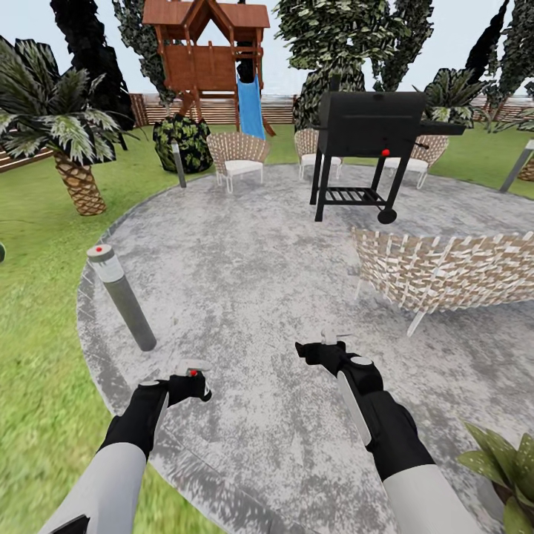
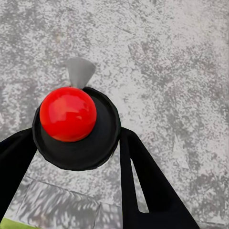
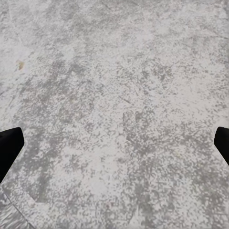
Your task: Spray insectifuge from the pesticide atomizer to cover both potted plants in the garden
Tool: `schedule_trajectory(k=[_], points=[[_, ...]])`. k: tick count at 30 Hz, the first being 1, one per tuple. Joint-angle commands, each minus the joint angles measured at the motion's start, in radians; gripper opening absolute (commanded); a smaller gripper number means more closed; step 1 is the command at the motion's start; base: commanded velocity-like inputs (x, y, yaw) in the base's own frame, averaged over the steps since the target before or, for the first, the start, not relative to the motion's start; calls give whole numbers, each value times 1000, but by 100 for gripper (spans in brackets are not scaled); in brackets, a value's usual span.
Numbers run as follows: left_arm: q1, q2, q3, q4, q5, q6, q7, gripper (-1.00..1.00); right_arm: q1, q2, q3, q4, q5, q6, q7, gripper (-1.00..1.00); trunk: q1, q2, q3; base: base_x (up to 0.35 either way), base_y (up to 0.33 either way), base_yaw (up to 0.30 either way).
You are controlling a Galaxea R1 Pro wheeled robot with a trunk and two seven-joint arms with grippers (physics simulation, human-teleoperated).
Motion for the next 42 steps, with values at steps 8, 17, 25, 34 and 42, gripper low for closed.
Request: schedule_trajectory(k=[8, 17, 25, 34, 42], points=[[-1, -2, 7, -2, -7, 4, -9, -100, -1, 0, 0, -1, -6, 4, -1, 100, 31, -57, -20, 0, 0, 0], [-1, -2, 7, -1, -7, 4, -9, -100, -1, 0, 0, -1, -6, 4, -1, 100, 65, -120, -46, 0, 0, 0], [-1, -2, 7, 0, -6, 4, -9, -100, -1, 0, 0, -1, -7, 4, -2, 100, 96, -176, -65, 0, 0, 0], [-1, -3, 7, 1, -6, 3, -9, -100, -1, 0, 0, -1, -8, 4, -1, 100, 130, -239, -91, 0, 0, 0], [-1, -9, 7, 1, -6, 3, -9, -100, -1, 0, 0, -1, -7, 4, -2, 100, 161, -295, -116, 0, 0, 0]])
